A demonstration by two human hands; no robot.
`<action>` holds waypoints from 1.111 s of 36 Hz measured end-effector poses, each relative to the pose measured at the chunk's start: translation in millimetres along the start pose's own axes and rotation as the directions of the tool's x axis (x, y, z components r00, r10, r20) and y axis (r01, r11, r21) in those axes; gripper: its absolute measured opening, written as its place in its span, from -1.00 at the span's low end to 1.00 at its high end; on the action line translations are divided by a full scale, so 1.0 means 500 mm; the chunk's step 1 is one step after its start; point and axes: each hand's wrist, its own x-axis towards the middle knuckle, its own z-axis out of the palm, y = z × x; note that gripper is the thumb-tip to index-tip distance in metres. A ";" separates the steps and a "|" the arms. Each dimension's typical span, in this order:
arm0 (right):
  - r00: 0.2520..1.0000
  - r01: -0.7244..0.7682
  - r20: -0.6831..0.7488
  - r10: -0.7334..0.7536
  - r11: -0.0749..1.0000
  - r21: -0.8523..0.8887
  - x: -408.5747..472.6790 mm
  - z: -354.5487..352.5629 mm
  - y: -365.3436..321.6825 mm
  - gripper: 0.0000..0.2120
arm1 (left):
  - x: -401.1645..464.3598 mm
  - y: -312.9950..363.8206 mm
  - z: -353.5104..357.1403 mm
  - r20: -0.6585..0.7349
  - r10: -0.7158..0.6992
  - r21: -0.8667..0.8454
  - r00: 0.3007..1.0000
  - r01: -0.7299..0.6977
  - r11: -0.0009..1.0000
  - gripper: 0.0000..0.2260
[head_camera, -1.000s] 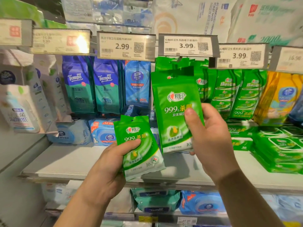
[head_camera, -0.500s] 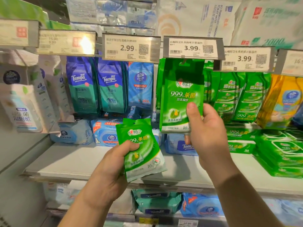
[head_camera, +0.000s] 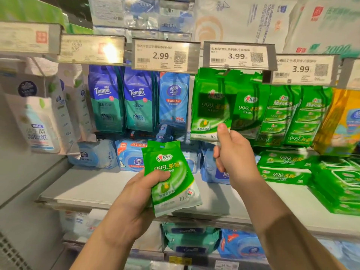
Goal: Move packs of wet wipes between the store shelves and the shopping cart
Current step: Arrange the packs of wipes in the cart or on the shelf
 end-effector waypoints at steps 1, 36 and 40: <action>1.000 -0.008 0.003 0.008 1.000 0.008 0.001 0.002 0.001 -0.58 | -0.001 0.000 0.000 0.003 0.004 0.003 1.000 -0.004 1.000 -0.51; 0.947 -0.074 0.294 0.127 0.980 -0.186 -0.138 -0.056 0.041 -0.76 | -0.019 -0.010 0.047 0.045 0.075 0.076 0.996 -0.079 0.994 -0.66; 0.987 0.099 0.143 -0.078 0.985 -0.143 -0.141 -0.060 0.032 -0.87 | -0.015 -0.004 0.045 0.010 0.060 0.026 0.998 -0.061 0.998 -0.75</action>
